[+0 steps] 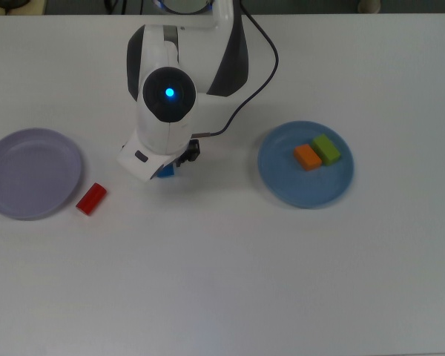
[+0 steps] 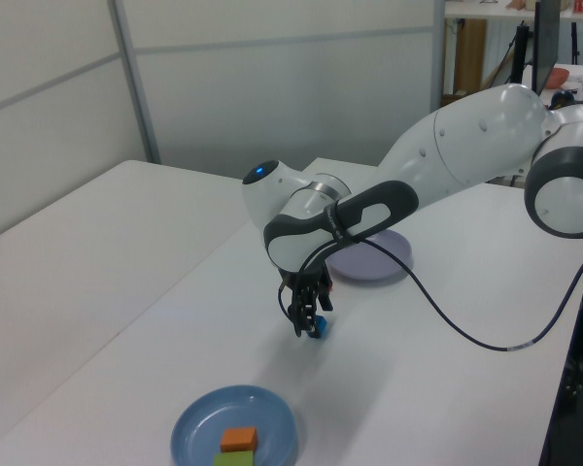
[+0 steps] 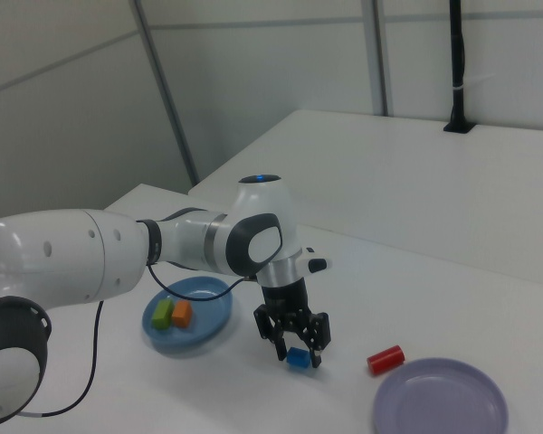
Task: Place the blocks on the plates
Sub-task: 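Move to the blue cube and grasp it, then carry the blue cube onto the lavender plate and release it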
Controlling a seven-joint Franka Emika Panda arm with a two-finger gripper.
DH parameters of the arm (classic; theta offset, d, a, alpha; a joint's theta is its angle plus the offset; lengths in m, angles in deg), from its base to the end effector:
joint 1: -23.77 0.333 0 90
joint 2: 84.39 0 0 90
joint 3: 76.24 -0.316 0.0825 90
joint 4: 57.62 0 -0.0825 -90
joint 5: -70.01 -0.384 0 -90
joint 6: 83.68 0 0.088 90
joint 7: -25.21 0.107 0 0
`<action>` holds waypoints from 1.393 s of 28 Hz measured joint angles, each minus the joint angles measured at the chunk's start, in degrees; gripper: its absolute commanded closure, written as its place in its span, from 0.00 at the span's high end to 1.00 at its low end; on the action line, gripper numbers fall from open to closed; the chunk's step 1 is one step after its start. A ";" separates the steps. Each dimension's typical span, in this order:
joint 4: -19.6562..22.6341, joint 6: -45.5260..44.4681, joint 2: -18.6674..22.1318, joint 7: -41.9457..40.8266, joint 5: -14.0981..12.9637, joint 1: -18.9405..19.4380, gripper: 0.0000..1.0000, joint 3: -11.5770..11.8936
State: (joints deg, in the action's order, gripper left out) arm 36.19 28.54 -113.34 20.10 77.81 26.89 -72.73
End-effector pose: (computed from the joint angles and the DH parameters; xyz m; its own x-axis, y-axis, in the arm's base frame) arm 0.6600 -0.0090 0.3112 0.9708 0.1343 -0.1986 0.1613 -0.9788 0.1263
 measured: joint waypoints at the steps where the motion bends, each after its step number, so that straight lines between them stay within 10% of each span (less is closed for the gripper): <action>1: 0.00 0.13 -0.13 0.00 0.00 0.00 0.08 0.00; 18: -1.82 0.47 0.54 -1.00 0.05 -1.06 0.00 1.02; 28: -5.29 0.73 3.03 -12.30 -0.22 -4.81 0.00 10.93; 39: -5.50 5.14 2.19 -7.83 -9.10 -10.41 0.00 13.39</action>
State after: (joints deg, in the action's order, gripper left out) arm 30.69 33.68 -111.15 12.27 68.71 16.48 -59.34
